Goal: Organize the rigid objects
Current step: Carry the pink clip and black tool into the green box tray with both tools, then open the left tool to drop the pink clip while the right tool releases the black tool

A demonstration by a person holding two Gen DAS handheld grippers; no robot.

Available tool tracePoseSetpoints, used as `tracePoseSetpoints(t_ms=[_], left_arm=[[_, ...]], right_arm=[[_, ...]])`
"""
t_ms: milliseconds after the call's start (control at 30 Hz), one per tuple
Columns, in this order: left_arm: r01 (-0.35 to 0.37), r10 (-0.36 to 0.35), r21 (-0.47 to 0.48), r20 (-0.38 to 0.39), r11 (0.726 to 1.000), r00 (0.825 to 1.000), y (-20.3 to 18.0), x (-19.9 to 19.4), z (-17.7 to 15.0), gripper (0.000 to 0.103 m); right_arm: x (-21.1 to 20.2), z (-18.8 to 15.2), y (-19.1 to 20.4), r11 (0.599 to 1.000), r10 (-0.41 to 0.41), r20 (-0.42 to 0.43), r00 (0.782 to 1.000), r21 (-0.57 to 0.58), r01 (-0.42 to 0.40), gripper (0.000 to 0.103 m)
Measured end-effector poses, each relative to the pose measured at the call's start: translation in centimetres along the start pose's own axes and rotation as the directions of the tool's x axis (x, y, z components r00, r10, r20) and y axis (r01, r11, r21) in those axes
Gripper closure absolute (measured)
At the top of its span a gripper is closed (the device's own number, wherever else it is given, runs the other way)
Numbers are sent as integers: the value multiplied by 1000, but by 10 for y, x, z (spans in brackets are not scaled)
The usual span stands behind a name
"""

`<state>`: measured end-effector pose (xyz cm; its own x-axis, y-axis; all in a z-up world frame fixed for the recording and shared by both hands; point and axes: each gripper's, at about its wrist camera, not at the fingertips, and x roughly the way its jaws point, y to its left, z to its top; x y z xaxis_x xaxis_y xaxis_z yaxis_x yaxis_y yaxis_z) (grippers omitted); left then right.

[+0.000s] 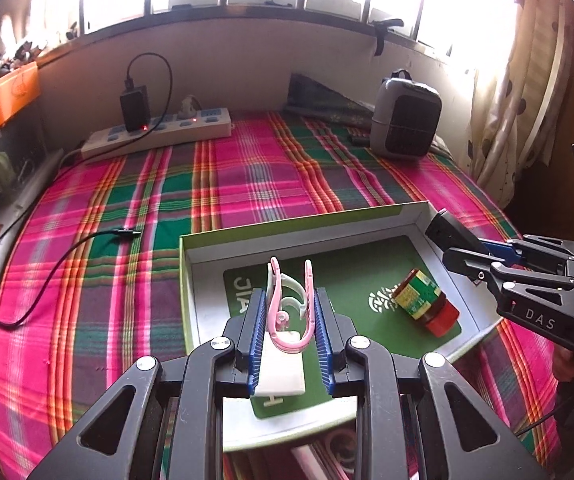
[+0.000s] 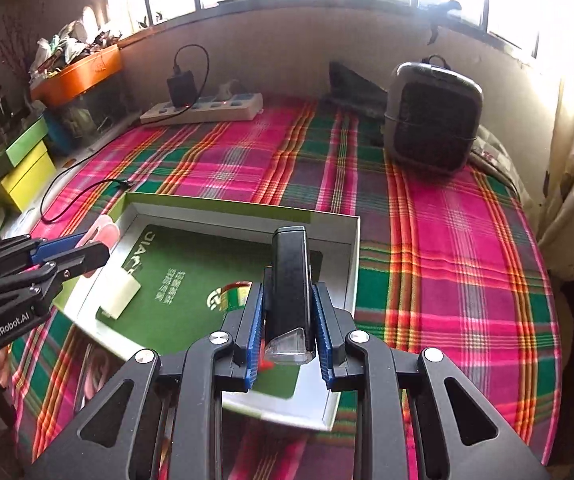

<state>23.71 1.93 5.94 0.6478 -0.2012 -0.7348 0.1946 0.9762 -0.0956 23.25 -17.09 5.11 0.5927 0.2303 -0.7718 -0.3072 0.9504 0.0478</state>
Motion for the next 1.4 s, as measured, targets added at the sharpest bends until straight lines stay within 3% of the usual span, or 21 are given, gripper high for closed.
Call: tracePoseSetpoints(t_ms=[167,600,1400], left_arm=[[16,-16,-3,-24,1000,1000,0,14,6,81],[-19,21,27,-64,999,998,-6,36,5,81],[-21,23,21,-112,1000,993,-6,54,0,81]], right_arm=[[14,4,-3,1000,1,-26,1000,-5,-1,78],[38,6,-7,1000,12,-71,997,-9,-13,78],[45,7,-6,1000,5,-70,998,-22,-6,78]])
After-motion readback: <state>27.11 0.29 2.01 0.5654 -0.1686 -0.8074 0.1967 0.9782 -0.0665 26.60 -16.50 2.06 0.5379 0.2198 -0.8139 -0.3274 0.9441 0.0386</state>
